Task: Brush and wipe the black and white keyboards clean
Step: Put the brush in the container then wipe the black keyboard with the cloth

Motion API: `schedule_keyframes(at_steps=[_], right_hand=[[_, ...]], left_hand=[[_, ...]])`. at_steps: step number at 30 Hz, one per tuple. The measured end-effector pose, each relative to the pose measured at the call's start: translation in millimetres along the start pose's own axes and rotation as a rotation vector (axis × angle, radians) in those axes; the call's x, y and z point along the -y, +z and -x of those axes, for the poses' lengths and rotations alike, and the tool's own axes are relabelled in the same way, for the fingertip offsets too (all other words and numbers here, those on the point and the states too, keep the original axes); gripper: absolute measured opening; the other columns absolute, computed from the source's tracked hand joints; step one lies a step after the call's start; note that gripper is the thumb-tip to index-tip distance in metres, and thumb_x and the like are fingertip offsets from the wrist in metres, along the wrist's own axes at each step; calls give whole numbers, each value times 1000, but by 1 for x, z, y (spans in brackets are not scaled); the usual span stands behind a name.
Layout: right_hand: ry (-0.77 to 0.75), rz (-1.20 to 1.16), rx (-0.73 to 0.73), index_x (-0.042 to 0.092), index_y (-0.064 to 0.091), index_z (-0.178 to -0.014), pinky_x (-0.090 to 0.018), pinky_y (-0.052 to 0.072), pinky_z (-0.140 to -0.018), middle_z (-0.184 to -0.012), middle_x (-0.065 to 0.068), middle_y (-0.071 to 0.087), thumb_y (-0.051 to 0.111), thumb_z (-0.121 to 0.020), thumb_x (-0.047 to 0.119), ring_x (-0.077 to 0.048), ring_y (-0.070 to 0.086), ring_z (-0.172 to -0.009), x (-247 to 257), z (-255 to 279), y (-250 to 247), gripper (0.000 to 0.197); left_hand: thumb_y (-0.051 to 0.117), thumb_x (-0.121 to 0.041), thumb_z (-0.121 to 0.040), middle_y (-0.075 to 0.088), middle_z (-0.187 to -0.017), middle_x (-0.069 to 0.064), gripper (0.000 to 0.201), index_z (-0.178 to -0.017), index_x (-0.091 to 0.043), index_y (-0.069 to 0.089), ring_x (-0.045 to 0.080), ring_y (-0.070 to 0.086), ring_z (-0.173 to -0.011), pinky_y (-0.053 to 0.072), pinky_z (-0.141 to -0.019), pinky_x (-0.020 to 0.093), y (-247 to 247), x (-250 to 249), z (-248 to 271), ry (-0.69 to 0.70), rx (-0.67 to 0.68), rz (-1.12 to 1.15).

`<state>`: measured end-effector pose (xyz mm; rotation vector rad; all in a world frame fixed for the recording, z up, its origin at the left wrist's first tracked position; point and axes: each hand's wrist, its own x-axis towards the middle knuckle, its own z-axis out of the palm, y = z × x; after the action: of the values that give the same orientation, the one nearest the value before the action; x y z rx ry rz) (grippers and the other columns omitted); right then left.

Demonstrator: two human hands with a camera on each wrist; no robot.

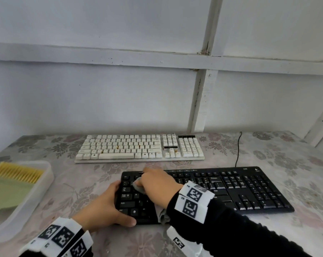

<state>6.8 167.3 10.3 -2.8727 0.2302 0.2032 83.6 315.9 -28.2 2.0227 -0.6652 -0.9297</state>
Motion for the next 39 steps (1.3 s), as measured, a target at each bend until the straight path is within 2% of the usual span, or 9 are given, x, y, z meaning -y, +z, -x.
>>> schedule_keyframes(at_steps=[4,9,13,19,25,28,33,37,39], right_hand=[[40,39,-11,14,40,-58,-21,22,-56,-90,-2,32,46,-81,-3,-22,31,-82,-35,13,1,29],[109,91,0,7,57,-74,-29,44,-72,-86,-3,36,47,-93,15,-25,42,-76,-65,23,-11,23],[-33,89,-78,13,62,-84,-25,27,-56,-80,3,32,47,-87,4,-22,43,-77,-63,28,-8,18],[25,129,-117,15,61,-85,-18,20,-54,-84,4,31,50,-85,2,-20,39,-84,-90,33,9,18],[127,184,-148,17,63,-98,-23,38,-72,-86,3,35,47,-94,21,-22,50,-83,-137,56,9,17],[189,239,-130,18,65,-100,-21,33,-72,-88,0,39,40,-98,34,-20,45,-79,-152,70,2,30],[432,210,-78,9,51,-67,-27,35,-61,-72,3,29,43,-94,23,-27,46,-73,-158,83,-20,31],[231,49,-110,12,69,-92,-17,36,-74,-81,11,36,44,-98,35,-5,44,-67,-115,66,-32,34],[93,9,-71,15,69,-100,-21,37,-79,-86,8,37,41,-99,39,-9,45,-73,-85,52,-30,37]], left_hand=[[91,-16,-45,50,-109,-25,111,-133,-31,26,-5,52,-97,40,-75,10,-1,2,0,15,5,9],[91,-16,-47,50,-109,-26,113,-138,-29,26,-4,52,-97,41,-79,13,-1,2,1,17,0,-7],[89,-10,-53,49,-106,-26,109,-139,-27,25,-5,52,-95,39,-73,8,0,-1,1,16,-4,3],[88,-9,-55,50,-105,-26,105,-135,-31,25,-5,53,-94,39,-72,9,1,2,1,22,-19,8],[90,-13,-46,53,-107,-24,109,-133,-33,28,-4,55,-95,40,-71,9,0,5,0,30,-4,34],[89,-10,-52,53,-106,-24,102,-128,-36,27,-4,55,-95,40,-71,9,0,4,0,34,-11,29],[94,-25,-37,52,-108,-24,117,-131,-36,25,-1,56,-99,43,-81,18,-2,4,1,33,28,20],[93,-41,-12,54,-111,-23,138,-132,-36,25,2,58,-101,45,-90,24,-3,5,1,30,43,38],[92,-46,-10,55,-113,-21,143,-137,-35,24,4,59,-102,46,-91,25,-3,5,1,30,58,35]])
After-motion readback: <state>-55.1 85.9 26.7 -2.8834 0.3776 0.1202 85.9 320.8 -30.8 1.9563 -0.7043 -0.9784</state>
